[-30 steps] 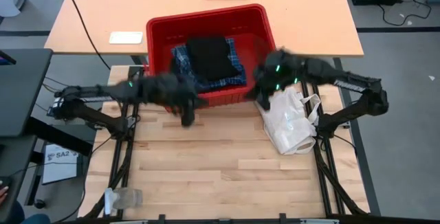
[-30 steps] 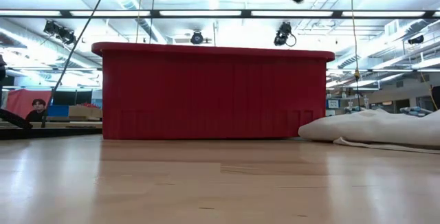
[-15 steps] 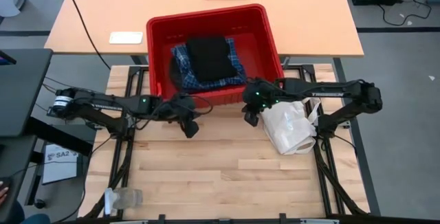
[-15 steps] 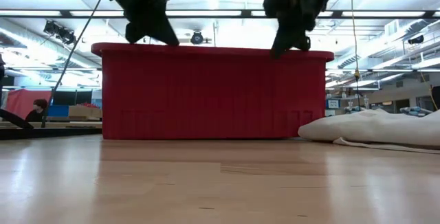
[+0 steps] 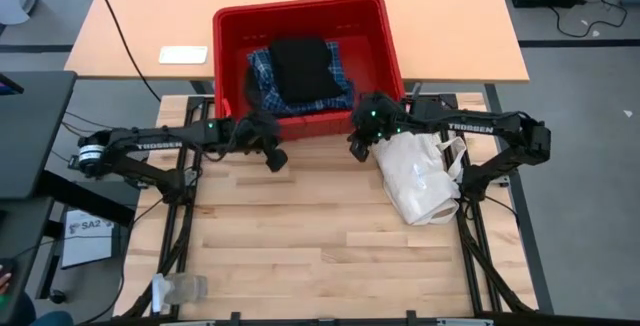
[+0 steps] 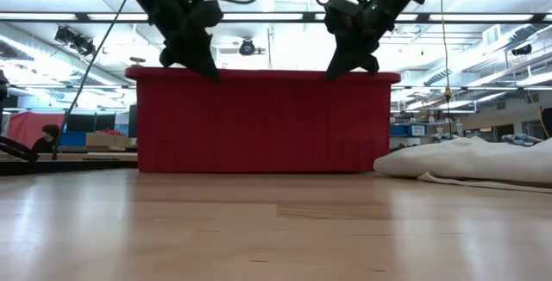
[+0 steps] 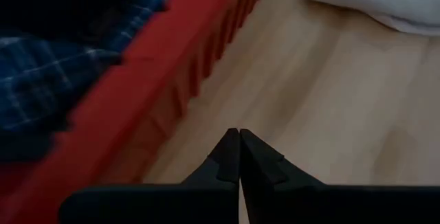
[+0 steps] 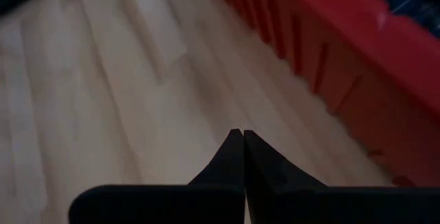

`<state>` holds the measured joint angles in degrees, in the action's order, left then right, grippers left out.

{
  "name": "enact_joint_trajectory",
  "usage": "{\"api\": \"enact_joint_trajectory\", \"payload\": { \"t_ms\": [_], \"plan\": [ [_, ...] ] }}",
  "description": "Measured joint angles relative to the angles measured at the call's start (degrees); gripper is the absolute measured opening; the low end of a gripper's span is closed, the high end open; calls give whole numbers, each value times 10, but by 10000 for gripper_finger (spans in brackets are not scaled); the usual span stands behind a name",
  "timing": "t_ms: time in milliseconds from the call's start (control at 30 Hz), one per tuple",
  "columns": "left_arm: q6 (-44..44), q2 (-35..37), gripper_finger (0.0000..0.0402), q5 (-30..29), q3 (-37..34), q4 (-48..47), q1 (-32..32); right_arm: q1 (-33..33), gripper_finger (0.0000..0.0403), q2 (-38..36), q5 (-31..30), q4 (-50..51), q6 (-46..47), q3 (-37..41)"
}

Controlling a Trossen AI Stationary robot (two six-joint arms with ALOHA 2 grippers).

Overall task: Fold Laundry from Bin
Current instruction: Adjust the laundry bin

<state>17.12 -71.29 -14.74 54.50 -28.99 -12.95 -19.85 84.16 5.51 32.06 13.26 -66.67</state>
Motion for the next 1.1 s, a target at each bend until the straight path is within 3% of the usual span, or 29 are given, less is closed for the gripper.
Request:
{"api": "enact_joint_trajectory", "payload": {
  "t_ms": [433,800,1100],
  "plan": [
    [-128,0,7,98,0,36,-174,-82,0,1,39,-66,-13,0],
    [-214,0,7,144,1,153,-273,-165,0,4,43,-102,-29,1],
    [-238,-51,7,182,3,222,-354,-222,0,83,64,-197,-32,1]
  ]
}}
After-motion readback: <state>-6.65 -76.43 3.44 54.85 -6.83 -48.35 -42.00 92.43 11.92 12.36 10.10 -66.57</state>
